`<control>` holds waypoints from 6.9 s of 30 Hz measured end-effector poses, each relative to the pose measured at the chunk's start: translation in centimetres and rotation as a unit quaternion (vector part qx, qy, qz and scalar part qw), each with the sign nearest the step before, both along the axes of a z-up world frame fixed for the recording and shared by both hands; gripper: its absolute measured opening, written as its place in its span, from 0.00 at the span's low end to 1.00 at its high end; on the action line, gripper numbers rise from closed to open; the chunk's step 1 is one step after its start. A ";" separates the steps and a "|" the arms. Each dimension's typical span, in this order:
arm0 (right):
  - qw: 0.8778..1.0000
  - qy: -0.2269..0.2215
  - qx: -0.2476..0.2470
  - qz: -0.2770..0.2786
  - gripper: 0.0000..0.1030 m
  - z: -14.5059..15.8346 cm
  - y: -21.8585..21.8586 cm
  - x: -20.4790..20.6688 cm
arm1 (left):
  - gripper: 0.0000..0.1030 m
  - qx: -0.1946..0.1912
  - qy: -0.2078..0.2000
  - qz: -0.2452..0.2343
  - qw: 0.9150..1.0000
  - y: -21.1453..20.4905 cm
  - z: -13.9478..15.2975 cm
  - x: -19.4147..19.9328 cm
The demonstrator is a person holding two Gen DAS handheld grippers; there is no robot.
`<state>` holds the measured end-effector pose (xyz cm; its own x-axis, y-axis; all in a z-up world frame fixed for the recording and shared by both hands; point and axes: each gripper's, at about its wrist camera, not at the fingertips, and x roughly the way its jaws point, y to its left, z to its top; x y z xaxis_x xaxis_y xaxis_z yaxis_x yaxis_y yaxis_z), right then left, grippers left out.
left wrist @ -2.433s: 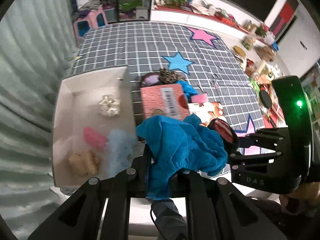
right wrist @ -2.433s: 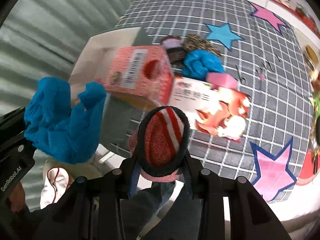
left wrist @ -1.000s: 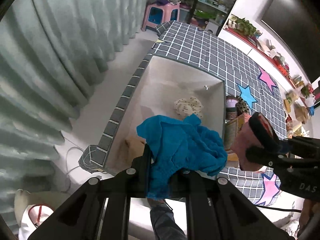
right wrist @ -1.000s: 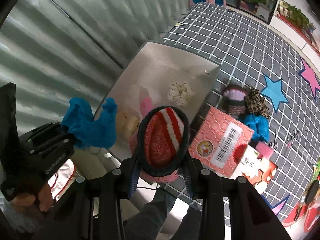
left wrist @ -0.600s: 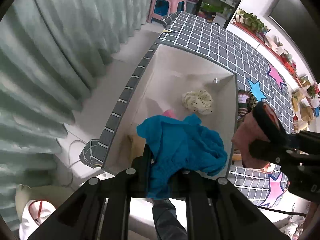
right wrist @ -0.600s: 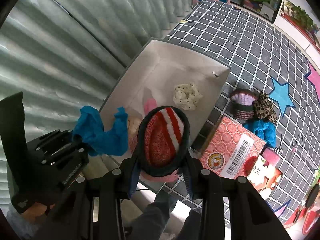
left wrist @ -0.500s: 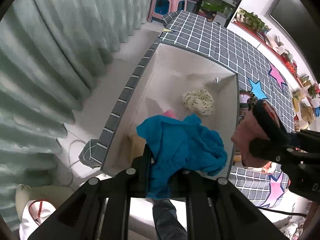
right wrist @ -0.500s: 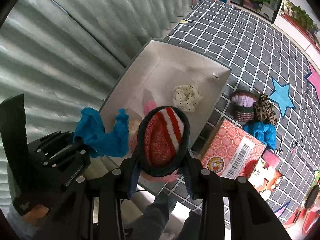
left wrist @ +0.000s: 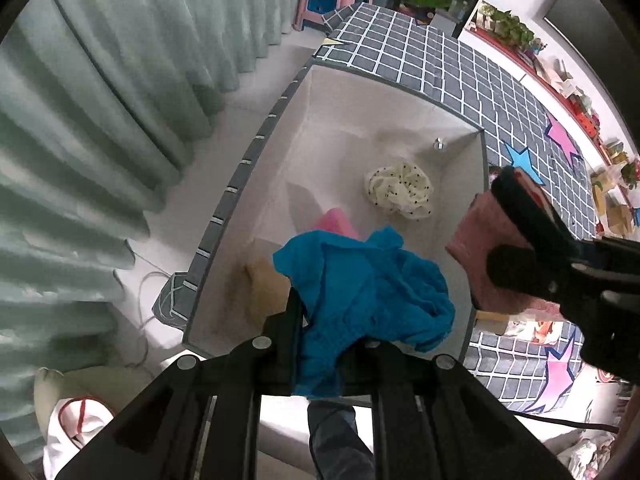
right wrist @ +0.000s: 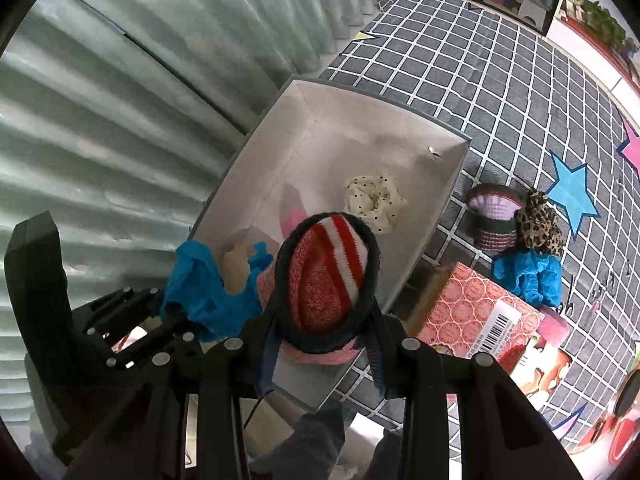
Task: Organize soft objects
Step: 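Lower the cap and blue cloth into the white box, opening both tools, then move both open tools from the white box back to the pile, then grasp the leopard-print fabric with the right tool while the left tool grasps the brown-white knit hat, then lift the leopard-print fabric and knit hat with both tools above the mat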
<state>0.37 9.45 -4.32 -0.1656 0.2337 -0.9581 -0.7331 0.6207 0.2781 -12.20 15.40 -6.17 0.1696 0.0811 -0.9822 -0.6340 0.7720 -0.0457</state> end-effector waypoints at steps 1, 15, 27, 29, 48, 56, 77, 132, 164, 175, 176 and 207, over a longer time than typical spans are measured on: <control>1.000 0.002 0.000 -0.001 0.38 -0.1 0.1 0.1 | 0.13 0.000 0.003 0.000 1.000 0.0 -0.2 0.0; 1.000 0.011 -0.001 0.001 0.38 -1.1 0.7 0.7 | 0.14 -0.001 0.022 -0.002 1.000 -0.1 -1.2 0.2; 1.000 0.008 0.010 -0.007 0.69 -0.7 -0.1 1.2 | 0.81 0.008 0.029 0.009 1.000 -0.5 -1.0 0.4; 1.000 0.007 0.009 -0.012 0.85 -0.6 -0.3 1.4 | 0.84 0.003 0.024 0.012 1.000 -0.5 -1.0 0.4; 0.990 -0.033 0.000 -0.138 1.00 1.6 -9.0 10.3 | 1.00 -0.053 -0.037 0.023 0.998 -1.0 1.1 2.6; 0.978 0.001 -0.054 -0.202 1.00 -3.5 -14.0 14.7 | 1.00 -0.057 -0.021 0.007 0.998 -2.9 1.3 4.8; 0.989 0.039 -0.102 -0.095 1.00 -17.1 -8.3 19.0 | 1.00 -0.051 0.035 0.012 0.998 -6.9 1.7 10.7; 0.967 -0.023 -0.162 -0.196 1.00 -20.5 -24.0 29.3 | 1.00 -0.080 0.214 0.036 0.973 -11.6 -17.3 32.4; 0.968 0.047 -0.064 -0.238 0.38 -16.9 -27.0 27.7 | 0.35 -0.044 0.128 -0.082 0.987 -14.4 -13.1 33.4; 0.959 0.062 -0.053 -0.273 0.38 -13.9 -31.5 26.2 | 0.35 -0.029 0.084 -0.138 0.986 -17.6 -6.0 31.8; 0.959 0.071 -0.055 -0.269 0.42 -14.6 -31.2 25.9 | 0.35 -0.032 0.083 -0.141 0.986 -17.9 -5.7 31.4; 0.934 0.104 0.003 -0.341 0.39 -14.7 -32.6 26.6 | 0.36 -0.023 0.061 -0.189 0.980 -22.3 -1.1 25.8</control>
<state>26.96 -23.17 -19.01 -0.1580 0.3586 -0.9200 -0.0978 0.9215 0.3759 13.62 -6.94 -7.31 0.0595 -0.0097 -0.9982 -0.3070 0.9513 -0.0276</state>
